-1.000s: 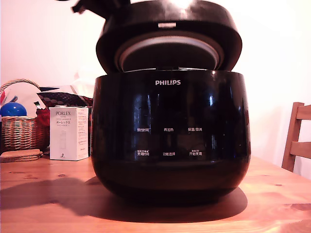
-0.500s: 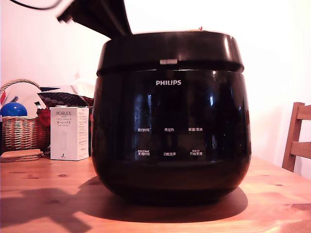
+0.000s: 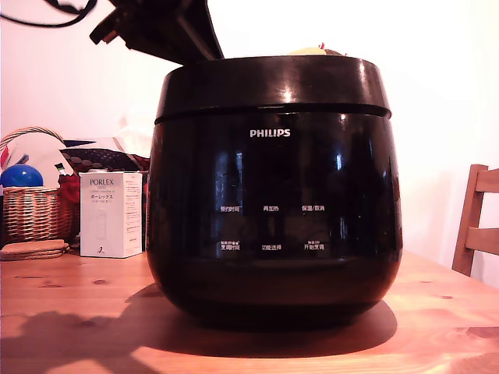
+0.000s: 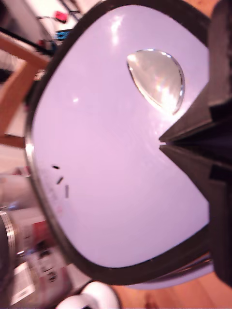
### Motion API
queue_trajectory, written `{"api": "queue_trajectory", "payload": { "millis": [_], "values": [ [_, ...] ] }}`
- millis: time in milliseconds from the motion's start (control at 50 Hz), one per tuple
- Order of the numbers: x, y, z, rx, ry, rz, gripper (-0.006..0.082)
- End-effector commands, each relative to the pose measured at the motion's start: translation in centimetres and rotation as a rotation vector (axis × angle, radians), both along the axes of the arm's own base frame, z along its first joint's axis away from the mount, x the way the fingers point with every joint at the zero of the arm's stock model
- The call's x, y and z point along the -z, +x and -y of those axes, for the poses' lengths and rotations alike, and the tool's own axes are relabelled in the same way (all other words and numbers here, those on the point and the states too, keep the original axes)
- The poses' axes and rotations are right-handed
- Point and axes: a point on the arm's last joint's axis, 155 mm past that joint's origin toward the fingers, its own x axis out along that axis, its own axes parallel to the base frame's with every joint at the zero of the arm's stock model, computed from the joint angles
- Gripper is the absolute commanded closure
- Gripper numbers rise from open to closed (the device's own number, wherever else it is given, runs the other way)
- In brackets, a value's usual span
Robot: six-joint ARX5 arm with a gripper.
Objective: Close the rice cooker by pressing the lid down with medium force
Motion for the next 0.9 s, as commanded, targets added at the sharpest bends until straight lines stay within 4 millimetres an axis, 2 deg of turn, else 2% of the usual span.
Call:
{"api": "queue_trajectory", "payload": {
  "millis": [0, 200, 360, 660, 780, 880],
  "values": [
    [6.4, -1.5, -0.4, 0.013, 0.113, -0.094, 0.0789],
    [8.7, -1.9, -0.5, -0.010, 0.112, -0.052, 0.0789],
    [11.1, -1.9, -2.1, -0.079, 0.119, -0.068, 0.0789],
    [15.3, -3.2, -4.2, -0.125, 0.140, -0.127, 0.0789],
    [15.4, -3.2, -4.2, -0.126, 0.132, -0.122, 0.0789],
    [14.1, -2.7, -3.3, -0.118, 0.077, -0.090, 0.0789]
  ]
}}
